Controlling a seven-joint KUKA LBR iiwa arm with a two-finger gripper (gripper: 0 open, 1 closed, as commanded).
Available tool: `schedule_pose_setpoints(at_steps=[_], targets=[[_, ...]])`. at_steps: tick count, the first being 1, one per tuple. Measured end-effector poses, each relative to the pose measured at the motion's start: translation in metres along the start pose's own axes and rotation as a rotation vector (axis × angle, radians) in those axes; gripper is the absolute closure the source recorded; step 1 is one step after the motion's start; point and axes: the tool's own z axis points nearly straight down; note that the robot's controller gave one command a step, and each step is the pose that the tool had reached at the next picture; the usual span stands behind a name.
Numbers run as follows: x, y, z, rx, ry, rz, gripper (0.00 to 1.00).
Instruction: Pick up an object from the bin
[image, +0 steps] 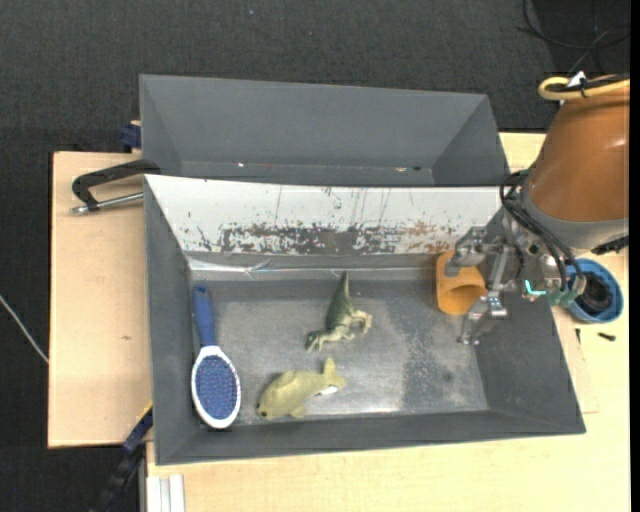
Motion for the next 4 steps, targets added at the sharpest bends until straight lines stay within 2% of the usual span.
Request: schedule_pose_setpoints(at_steps=[1,2,3,4], targets=[[-0.039,-0.032,0.173,-0.015,-0.007,0.34,0.0],[-0.053,0.128,0.143,-0.006,-0.01,0.564,0.0],[-0.05,0.126,0.143,0.0,-0.006,0.27,0.0],[-0.008,0.124,0.171,-0.001,-0.017,0.0,0.0]])
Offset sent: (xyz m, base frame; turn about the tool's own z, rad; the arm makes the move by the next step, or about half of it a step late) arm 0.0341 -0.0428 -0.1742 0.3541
